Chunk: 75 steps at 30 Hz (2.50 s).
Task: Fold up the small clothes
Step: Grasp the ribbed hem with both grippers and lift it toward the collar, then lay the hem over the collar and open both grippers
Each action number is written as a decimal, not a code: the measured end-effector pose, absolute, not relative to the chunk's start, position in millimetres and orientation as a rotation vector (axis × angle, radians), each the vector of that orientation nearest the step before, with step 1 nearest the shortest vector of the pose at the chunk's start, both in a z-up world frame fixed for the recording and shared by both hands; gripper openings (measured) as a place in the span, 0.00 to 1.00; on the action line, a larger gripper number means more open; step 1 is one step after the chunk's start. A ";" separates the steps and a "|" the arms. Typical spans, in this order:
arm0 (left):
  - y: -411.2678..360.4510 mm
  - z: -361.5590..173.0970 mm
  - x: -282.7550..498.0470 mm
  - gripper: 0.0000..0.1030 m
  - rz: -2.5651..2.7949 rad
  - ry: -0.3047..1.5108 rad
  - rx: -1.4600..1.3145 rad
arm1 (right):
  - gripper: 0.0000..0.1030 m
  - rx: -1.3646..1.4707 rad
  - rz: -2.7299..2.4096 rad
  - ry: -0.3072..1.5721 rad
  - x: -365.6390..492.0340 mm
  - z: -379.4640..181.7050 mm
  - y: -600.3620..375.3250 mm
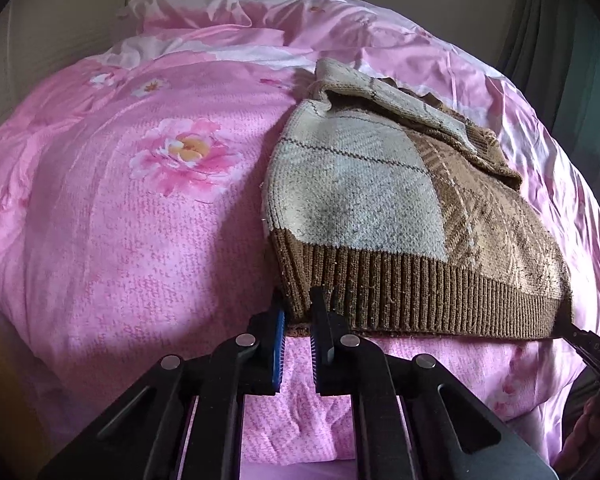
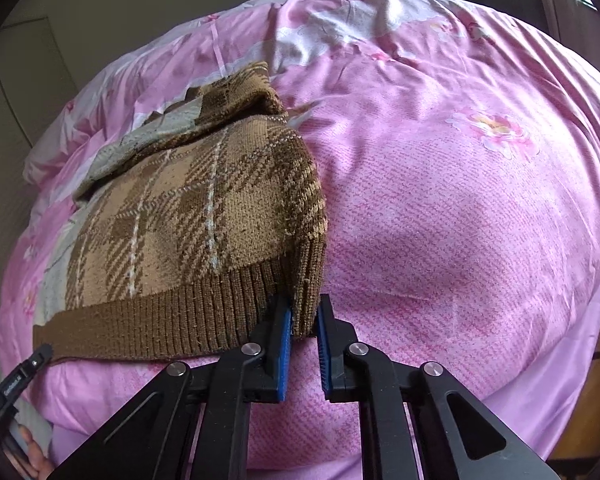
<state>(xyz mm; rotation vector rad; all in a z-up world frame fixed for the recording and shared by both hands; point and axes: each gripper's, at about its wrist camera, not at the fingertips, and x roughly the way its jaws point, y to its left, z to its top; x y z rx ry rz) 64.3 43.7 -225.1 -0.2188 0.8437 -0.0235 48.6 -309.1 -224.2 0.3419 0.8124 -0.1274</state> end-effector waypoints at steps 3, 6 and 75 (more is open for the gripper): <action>44.7 -216.4 61.1 0.11 -0.010 0.824 -0.209 | 0.10 0.341 -0.132 0.778 43.4 -215.3 -309.3; 47.9 -204.6 58.9 0.11 -0.005 0.794 -0.211 | 0.10 0.334 -0.129 0.726 37.4 -199.6 -308.3; -20.8 -136.8 414.7 0.35 -0.105 0.766 0.022 | 0.52 0.064 -0.052 0.585 375.8 -128.6 -265.8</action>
